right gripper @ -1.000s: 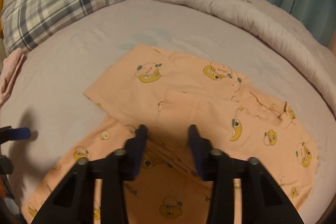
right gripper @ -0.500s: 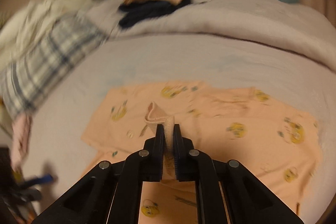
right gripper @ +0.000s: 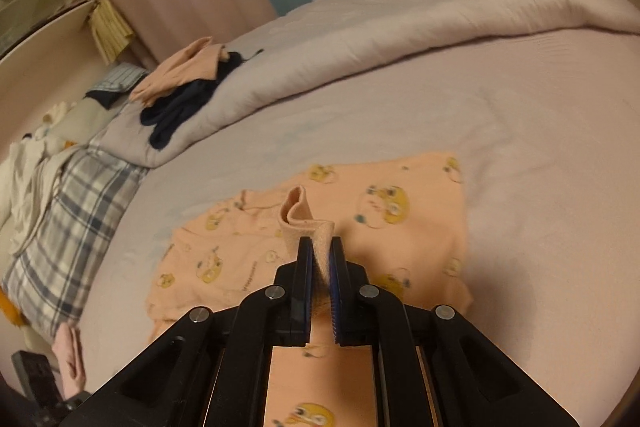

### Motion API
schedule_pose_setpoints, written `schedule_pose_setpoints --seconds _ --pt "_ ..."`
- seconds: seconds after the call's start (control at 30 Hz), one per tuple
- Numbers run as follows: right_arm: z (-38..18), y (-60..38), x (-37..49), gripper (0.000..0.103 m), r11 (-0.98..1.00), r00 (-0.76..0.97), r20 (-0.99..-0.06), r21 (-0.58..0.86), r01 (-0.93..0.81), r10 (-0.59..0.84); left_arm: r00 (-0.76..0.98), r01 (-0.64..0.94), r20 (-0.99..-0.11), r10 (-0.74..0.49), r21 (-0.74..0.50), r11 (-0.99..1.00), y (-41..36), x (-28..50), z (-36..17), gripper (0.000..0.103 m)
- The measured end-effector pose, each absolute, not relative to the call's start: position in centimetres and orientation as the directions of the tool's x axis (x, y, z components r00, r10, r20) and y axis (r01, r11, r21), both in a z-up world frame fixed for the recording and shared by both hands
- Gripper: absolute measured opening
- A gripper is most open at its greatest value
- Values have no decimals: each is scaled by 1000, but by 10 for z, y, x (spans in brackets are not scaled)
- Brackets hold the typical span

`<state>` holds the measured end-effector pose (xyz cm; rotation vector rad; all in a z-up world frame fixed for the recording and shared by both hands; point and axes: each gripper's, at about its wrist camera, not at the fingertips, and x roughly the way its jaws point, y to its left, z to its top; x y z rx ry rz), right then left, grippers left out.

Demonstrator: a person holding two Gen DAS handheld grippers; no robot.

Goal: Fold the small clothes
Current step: 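Fold the held side edge over toward the shirt's middle with the right tool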

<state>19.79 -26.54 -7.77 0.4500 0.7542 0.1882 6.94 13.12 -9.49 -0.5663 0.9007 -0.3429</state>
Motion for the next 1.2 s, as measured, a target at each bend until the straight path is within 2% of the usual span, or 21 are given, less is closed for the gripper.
schedule_pose_setpoints --seconds 0.33,0.43,0.6,0.73,0.83,1.0,1.2 --pt "-95 -299 185 9 869 712 -651 480 117 264 566 73 -642 -517 -585 808 116 74 -89 102" --pt "-103 -304 189 9 866 669 -685 485 121 289 560 81 -643 -523 -586 806 110 76 -89 102" --pt "-103 -316 186 12 884 636 -753 403 239 171 546 99 -643 -537 -587 804 102 83 -87 102" --pt "-81 -307 176 12 939 694 -717 274 209 55 545 126 -648 -532 -563 816 92 94 -82 102" --pt "-74 -299 181 12 952 714 -691 279 123 110 542 146 -654 -528 -546 825 81 103 -79 102" --pt "-81 -276 204 12 976 682 -714 216 3 156 536 188 -664 -522 -509 840 62 113 -74 102" --pt "-107 -287 214 12 980 622 -774 192 52 119 527 221 -677 -513 -474 852 49 128 -73 102"
